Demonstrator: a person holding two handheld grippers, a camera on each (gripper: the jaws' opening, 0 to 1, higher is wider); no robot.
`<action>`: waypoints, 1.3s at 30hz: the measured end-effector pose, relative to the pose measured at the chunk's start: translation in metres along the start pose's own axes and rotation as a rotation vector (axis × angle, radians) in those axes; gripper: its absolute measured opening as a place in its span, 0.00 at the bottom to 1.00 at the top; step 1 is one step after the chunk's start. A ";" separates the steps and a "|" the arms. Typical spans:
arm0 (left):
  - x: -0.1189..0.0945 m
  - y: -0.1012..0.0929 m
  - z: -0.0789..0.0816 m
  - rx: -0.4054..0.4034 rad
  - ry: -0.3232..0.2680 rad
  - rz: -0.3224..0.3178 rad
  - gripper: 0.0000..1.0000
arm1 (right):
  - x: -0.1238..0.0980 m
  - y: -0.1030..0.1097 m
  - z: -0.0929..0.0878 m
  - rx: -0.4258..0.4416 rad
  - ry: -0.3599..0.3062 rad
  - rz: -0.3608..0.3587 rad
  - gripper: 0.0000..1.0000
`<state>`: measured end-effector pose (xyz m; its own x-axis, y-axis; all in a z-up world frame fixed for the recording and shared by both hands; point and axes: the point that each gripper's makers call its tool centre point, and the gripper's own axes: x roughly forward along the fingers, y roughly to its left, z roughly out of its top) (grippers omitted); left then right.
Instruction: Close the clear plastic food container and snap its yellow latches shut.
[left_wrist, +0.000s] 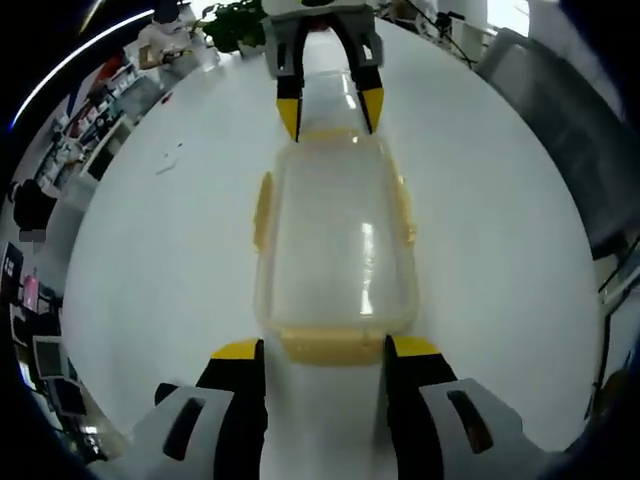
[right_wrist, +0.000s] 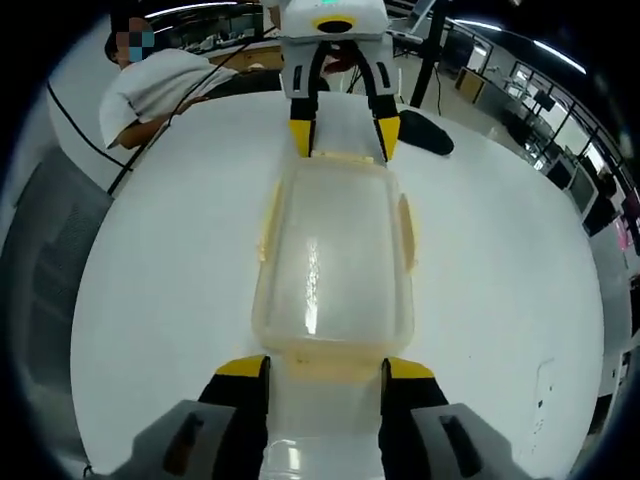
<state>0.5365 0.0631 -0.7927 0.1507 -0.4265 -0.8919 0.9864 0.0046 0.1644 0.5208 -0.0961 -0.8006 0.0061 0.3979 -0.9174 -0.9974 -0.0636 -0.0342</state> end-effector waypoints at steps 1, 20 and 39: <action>0.000 -0.001 0.001 0.010 0.002 -0.009 0.44 | 0.000 0.000 0.000 0.001 0.001 0.002 0.41; 0.004 -0.005 -0.002 -0.073 0.030 -0.080 0.37 | 0.004 -0.008 0.001 -0.012 0.084 -0.080 0.37; 0.006 -0.007 -0.003 -0.072 0.089 -0.122 0.38 | 0.004 -0.009 -0.001 -0.018 0.107 -0.077 0.36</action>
<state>0.5311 0.0631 -0.8008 0.0313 -0.3460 -0.9377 0.9994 0.0234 0.0248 0.5301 -0.0948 -0.8048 0.0907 0.3029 -0.9487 -0.9923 -0.0537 -0.1120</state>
